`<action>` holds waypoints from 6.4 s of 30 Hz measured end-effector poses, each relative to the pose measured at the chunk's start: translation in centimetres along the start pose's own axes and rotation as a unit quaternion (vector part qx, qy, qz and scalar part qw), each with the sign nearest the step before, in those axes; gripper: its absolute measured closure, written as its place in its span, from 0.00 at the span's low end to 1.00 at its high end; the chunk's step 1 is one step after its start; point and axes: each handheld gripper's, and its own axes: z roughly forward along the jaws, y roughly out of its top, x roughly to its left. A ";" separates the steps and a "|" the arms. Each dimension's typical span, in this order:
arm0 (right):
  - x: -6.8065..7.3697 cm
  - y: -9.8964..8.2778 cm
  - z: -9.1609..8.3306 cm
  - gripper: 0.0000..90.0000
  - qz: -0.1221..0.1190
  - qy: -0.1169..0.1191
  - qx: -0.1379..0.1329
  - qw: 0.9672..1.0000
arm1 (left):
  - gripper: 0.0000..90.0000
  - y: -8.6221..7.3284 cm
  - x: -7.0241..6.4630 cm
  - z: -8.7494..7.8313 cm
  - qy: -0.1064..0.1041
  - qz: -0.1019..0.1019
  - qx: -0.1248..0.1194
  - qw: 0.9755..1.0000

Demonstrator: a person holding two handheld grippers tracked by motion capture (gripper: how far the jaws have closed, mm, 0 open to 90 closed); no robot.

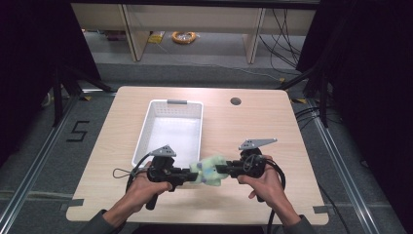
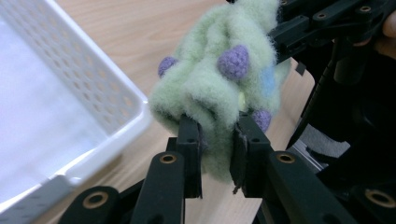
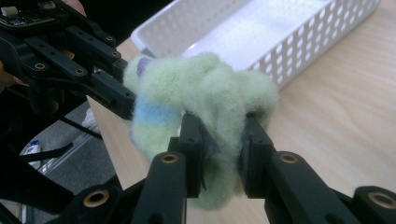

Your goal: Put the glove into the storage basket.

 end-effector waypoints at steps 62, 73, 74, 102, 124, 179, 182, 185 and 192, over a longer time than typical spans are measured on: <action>-1.3 7.2 14.6 0.82 0.055 -0.044 0.110 0.991 | 0.80 0.7 12.0 -2.9 0.104 -0.093 0.094 0.986; -1.6 6.8 15.3 0.79 0.033 -0.050 0.122 0.991 | 0.78 0.5 12.1 -2.5 0.117 -0.078 0.120 0.983; -1.6 6.8 15.4 0.79 0.031 -0.053 0.123 0.990 | 0.78 0.5 12.1 -2.5 0.117 -0.079 0.120 0.983; 0.0 8.7 13.3 0.56 0.019 -0.100 0.119 0.988 | 0.64 1.8 11.1 -3.4 0.143 -0.063 0.082 0.984; 0.0 7.5 7.9 0.45 -0.036 -0.070 0.067 0.995 | 0.37 1.7 7.9 -3.5 0.135 -0.064 0.030 0.988; -2.7 -3.2 -0.6 0.24 -0.045 -0.077 -0.020 0.996 | 0.24 -4.2 -0.7 -0.4 0.075 0.034 0.003 0.997; -2.9 -3.7 -0.7 0.23 -0.060 -0.073 -0.021 0.995 | 0.24 -4.6 -0.9 -0.3 0.075 0.036 0.002 0.997; -2.7 -4.3 -0.9 0.22 -0.048 -0.076 -0.022 0.996 | 0.24 -5.2 -1.1 -0.1 0.078 0.040 0.002 0.996; -2.6 -6.0 -1.4 0.22 -0.036 -0.086 -0.013 0.996 | 0.23 -7.1 -1.3 0.5 0.078 0.051 0.013 0.996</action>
